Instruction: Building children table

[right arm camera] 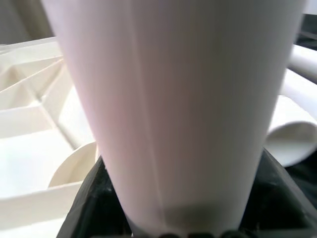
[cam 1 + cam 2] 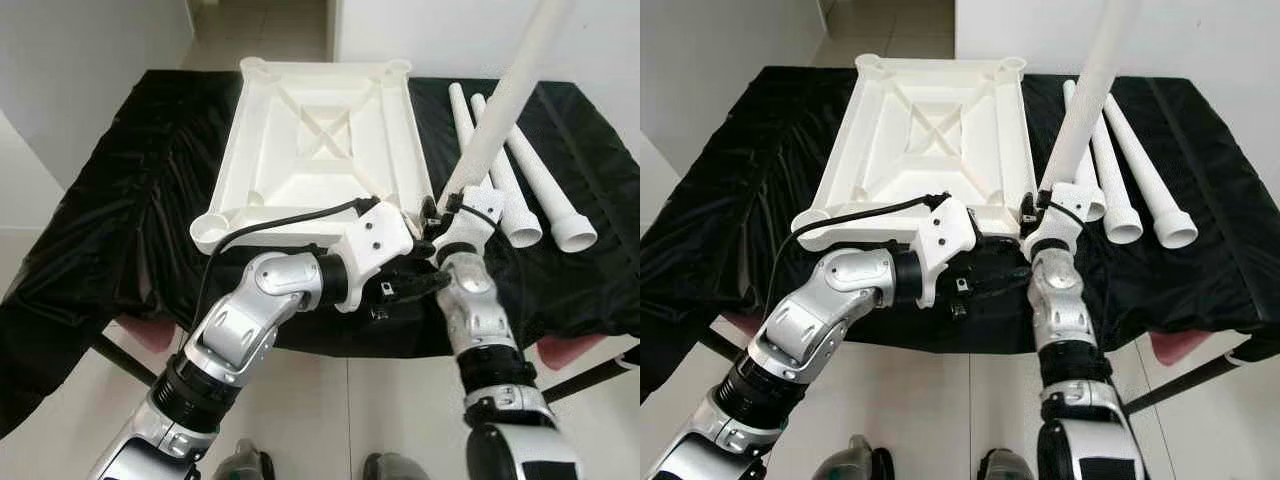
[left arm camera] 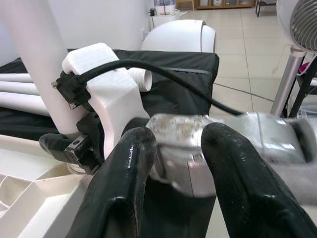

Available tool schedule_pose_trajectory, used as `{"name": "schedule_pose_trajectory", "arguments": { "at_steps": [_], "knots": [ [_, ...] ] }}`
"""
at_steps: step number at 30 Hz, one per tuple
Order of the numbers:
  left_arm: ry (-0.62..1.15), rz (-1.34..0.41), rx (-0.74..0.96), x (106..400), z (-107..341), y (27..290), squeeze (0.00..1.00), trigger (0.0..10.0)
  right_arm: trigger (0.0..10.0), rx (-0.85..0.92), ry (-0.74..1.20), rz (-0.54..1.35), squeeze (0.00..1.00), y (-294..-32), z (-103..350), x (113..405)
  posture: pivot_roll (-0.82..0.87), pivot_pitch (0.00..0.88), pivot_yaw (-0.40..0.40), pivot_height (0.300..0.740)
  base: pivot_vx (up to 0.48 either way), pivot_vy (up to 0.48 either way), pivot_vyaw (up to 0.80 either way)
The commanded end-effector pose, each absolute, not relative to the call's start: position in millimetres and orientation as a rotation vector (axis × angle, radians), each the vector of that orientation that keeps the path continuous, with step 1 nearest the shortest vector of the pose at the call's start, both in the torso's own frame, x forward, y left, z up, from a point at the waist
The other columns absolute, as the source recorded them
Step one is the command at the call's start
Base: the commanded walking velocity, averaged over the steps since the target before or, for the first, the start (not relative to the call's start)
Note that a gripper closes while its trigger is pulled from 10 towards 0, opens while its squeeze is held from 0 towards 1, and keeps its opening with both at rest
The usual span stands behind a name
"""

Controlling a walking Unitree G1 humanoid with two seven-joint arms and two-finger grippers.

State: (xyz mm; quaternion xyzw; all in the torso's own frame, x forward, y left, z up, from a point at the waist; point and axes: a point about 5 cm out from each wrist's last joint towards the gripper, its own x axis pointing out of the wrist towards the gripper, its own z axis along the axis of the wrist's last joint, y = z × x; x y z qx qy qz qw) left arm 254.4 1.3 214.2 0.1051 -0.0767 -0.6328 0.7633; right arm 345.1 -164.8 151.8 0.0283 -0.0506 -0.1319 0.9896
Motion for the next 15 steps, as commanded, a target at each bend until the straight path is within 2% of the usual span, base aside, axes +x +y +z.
{"name": "schedule_pose_trajectory", "arguments": {
  "at_steps": [1, 4, 10, 11, 12, 13, 14, 15],
  "knots": [
    [-0.157, -1.35, 0.236, 255.1, 210.2, 0.5, 0.0, 10.0, 0.0, 0.07, -0.031, -0.344, 0.0, -168.3, 135.9, 338.0, -0.06, 0.048, 0.042, 0.74, 0.0, 0.0, 0.0],
    [-0.157, -1.353, 0.234, 254.3, 210.4, 0.2, 0.0, 10.0, 0.0, 0.083, -0.033, -0.339, 0.0, -160.1, 137.2, 336.9, -0.06, 0.048, 0.042, 0.74, 0.0, 0.0, 0.0],
    [-0.159, -1.356, 0.235, 254.2, 210.6, 0.2, 0.0, 10.0, 0.0, 0.061, -0.029, -0.362, 0.0, -165.0, 139.4, 336.5, -0.06, 0.048, 0.042, 0.74, 0.0, 0.0, 0.0],
    [-0.16, -1.354, 0.235, 254.3, 210.6, 0.2, 0.0, 10.0, 1.5, 0.059, -0.032, -0.365, 0.0, -167.6, 140.3, 337.0, -0.06, 0.048, 0.042, 0.74, 0.0, 0.0, 0.0],
    [-0.16, -1.354, 0.235, 254.3, 210.6, 0.2, 0.0, 10.0, 1.5, 0.059, -0.032, -0.365, 0.0, -167.6, 140.3, 337.0, -0.06, 0.048, 0.042, 0.74, 0.0, 0.0, 0.0],
    [-0.16, -1.353, 0.233, 254.0, 210.8, 0.1, 0.0, 10.0, 10.0, 0.053, -0.033, -0.359, 0.0, -168.6, 141.4, 337.1, -0.06, 0.049, 0.038, 0.74, 0.0, 0.0, 0.0],
    [-0.161, -1.355, 0.232, 253.4, 210.7, -0.1, 0.0, 10.0, 10.0, 0.066, -0.044, -0.32, 0.0, -167.9, 143.4, 337.7, -0.06, 0.051, 0.039, 0.74, 0.0, 0.0, 0.0],
    [-0.16, -1.355, 0.231, 253.0, 210.7, -0.2, 0.0, 10.0, 10.0, 0.072, -0.054, -0.293, 0.34, -166.9, 145.4, 337.5, -0.06, 0.051, 0.039, 0.74, 0.0, 0.0, 0.0]
  ]
}}
